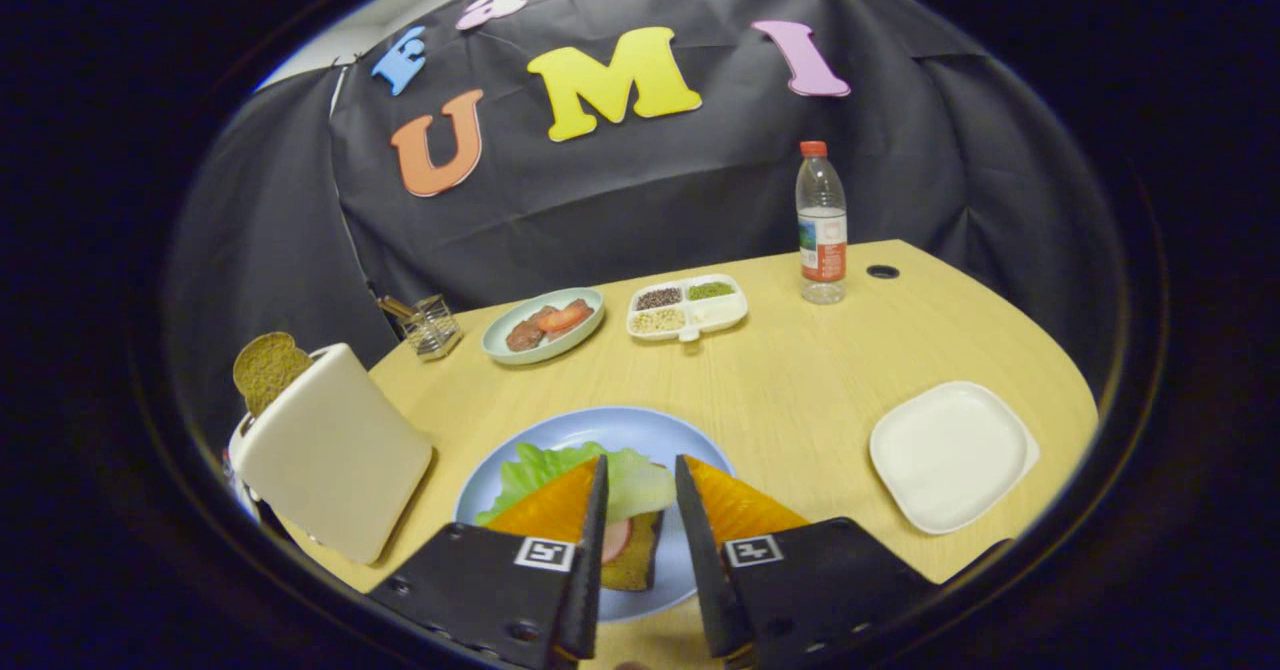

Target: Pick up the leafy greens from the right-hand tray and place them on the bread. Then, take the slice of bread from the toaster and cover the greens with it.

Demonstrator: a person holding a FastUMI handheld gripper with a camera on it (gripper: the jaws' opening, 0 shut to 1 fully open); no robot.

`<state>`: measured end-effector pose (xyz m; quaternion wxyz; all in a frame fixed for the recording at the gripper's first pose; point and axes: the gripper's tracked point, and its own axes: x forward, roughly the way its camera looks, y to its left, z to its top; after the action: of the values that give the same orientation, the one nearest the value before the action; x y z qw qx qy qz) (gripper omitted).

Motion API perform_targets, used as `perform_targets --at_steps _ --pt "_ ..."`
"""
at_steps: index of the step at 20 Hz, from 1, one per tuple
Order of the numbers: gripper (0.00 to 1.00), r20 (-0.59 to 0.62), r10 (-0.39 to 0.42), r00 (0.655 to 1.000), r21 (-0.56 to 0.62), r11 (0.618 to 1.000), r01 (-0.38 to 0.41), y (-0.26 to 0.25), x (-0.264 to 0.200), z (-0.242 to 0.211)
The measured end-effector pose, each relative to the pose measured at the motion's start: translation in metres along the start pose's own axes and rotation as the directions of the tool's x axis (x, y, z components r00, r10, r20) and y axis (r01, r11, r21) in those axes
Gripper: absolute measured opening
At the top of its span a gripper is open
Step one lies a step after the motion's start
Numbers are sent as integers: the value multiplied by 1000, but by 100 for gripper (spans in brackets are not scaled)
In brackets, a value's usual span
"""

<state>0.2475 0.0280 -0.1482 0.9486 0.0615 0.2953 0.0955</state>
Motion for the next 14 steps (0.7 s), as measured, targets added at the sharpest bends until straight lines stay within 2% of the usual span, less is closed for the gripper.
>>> perform_targets --at_steps 1,2,7,8,9,14 --pt "48 14 -10 1000 -6 1000 10 -1 -3 3" --pt "61 33 -20 999 -17 1000 21 -3 -6 8" --pt "82 192 -67 979 -73 994 82 -2 -43 47" --pt "93 230 -77 970 -80 992 97 0 -54 57" --pt "96 267 -87 960 -88 990 114 4 -66 65" --pt "96 426 -99 899 -148 973 178 46 -123 99"
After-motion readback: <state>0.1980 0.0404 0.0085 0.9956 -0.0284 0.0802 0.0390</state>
